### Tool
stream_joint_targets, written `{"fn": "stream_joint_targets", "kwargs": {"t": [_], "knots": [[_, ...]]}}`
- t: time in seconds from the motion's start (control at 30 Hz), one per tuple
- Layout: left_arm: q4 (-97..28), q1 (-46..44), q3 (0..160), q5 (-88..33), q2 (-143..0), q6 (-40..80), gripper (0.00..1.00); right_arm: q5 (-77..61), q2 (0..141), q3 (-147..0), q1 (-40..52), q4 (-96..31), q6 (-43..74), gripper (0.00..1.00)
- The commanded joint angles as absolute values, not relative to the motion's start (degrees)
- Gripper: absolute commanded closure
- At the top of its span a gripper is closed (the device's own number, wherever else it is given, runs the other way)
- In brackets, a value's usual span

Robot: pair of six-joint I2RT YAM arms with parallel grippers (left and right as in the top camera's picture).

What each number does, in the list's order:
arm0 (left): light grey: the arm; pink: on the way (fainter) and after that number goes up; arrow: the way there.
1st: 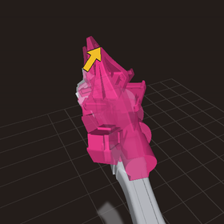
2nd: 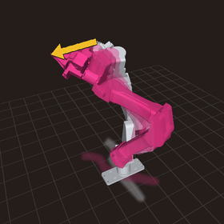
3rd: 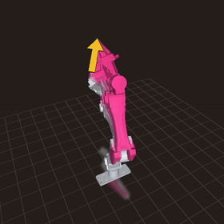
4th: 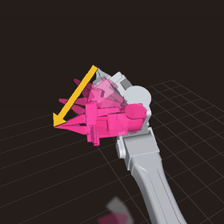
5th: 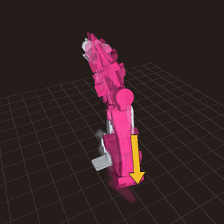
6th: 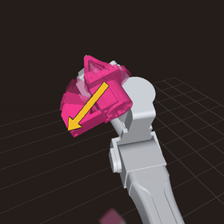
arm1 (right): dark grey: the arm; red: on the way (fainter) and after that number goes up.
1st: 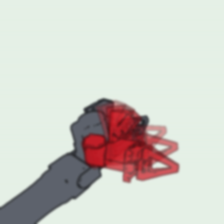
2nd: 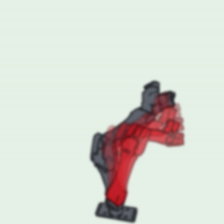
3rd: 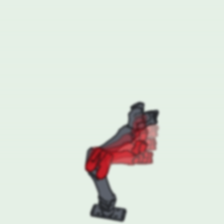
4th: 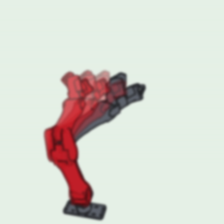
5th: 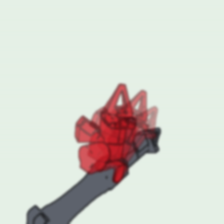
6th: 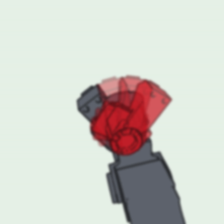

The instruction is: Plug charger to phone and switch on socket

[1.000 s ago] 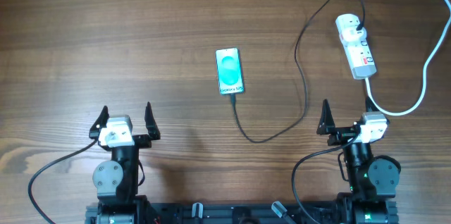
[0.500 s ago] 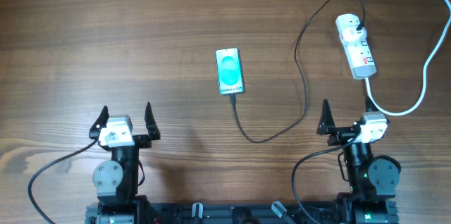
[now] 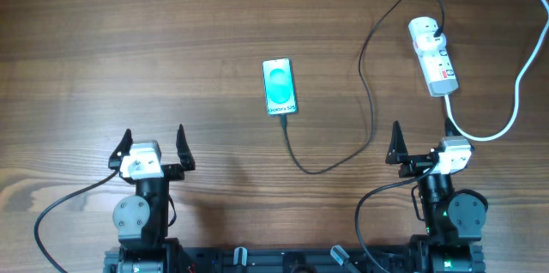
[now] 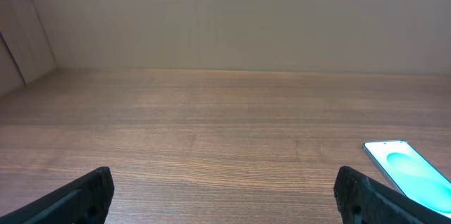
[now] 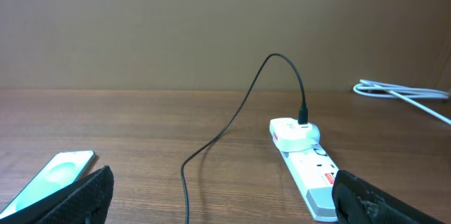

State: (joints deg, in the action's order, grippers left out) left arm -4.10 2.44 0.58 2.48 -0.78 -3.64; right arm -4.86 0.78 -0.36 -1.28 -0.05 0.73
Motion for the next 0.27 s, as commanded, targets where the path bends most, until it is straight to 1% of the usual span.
{"fn": "stream_joint_targets", "kwargs": {"t": [0.0, 0.23], "knots": [[-4.12, 2.9, 0.32, 2.0, -0.38, -4.27, 0.0, -4.29, 0.21, -0.32, -0.97, 0.08, 0.03, 0.0], [-4.12, 2.9, 0.32, 2.0, -0.38, -4.27, 0.0, -4.29, 0.21, -0.32, -0.97, 0.08, 0.03, 0.01]]}}
